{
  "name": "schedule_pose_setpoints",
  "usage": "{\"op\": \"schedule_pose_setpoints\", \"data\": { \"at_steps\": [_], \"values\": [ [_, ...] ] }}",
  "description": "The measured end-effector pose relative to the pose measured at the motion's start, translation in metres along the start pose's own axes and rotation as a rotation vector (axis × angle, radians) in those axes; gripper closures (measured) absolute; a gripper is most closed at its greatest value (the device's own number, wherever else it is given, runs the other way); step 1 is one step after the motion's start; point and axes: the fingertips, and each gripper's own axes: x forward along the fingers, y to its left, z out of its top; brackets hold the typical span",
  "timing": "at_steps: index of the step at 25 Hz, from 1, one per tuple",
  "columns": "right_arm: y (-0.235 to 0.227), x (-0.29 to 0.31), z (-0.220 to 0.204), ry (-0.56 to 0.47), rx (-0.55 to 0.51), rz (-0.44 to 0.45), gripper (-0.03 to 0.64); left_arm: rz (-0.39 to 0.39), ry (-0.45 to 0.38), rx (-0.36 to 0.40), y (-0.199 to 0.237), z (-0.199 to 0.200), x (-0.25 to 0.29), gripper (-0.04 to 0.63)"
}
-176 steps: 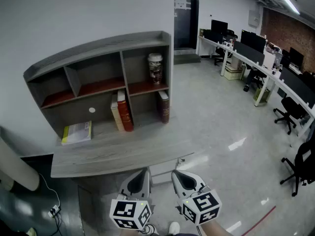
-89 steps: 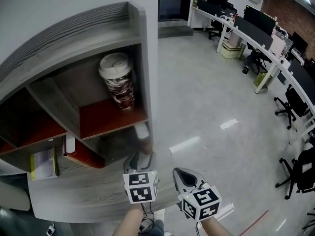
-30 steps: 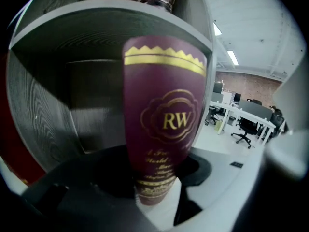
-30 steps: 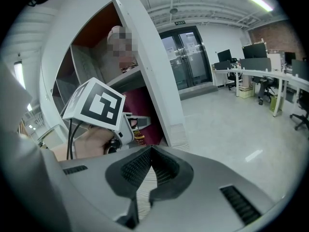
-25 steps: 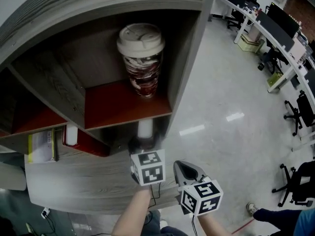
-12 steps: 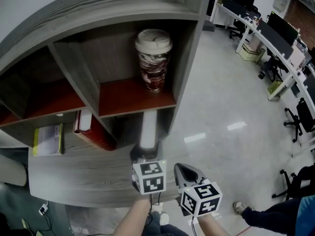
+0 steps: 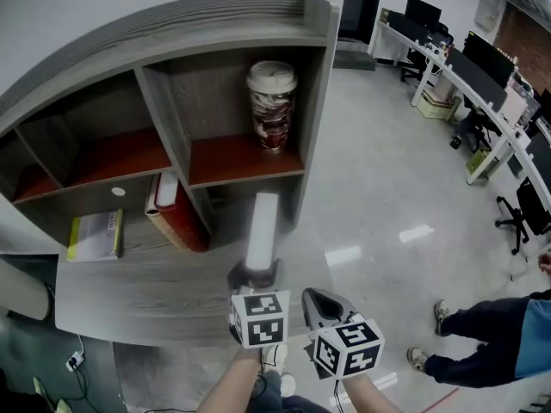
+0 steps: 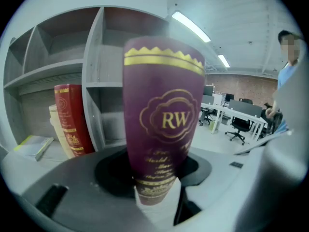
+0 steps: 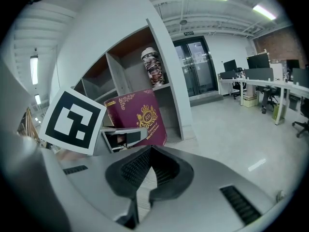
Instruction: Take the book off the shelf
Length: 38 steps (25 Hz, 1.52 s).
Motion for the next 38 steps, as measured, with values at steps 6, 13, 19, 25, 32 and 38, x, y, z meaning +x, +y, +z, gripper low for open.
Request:
{"op": "schedule_pose_setpoints", "data": {
  "at_steps": [6,13,19,25,32,38],
  "values": [
    [0.022,-0.021,-0.005,-0.029,-0.029,0.028,0.609,-0.006,-0.038,0.004,-0.003,0.003,-0.037,0.377],
    [0.047,-0.035,-0.009,-0.043,-0.071,0.063,0.609,0.038,-0.069,0.013,0.012,0.004,-0.077,0.377],
    [0.066,-0.047,-0.009,-0.061,-0.095,0.099,0.609,0.067,-0.08,0.012,0.02,0.002,-0.111,0.377],
    [0.083,-0.058,-0.009,-0.086,-0.116,0.131,0.609,0.09,-0.09,0.007,0.027,-0.002,-0.142,0.377],
    [0.099,-0.071,-0.013,-0.098,-0.162,0.154,0.609,0.121,-0.096,-0.01,0.034,-0.01,-0.175,0.377],
    [0.111,-0.076,-0.014,-0.11,-0.18,0.172,0.609,0.141,-0.098,-0.048,0.042,-0.017,-0.197,0.377]
  ]
}}
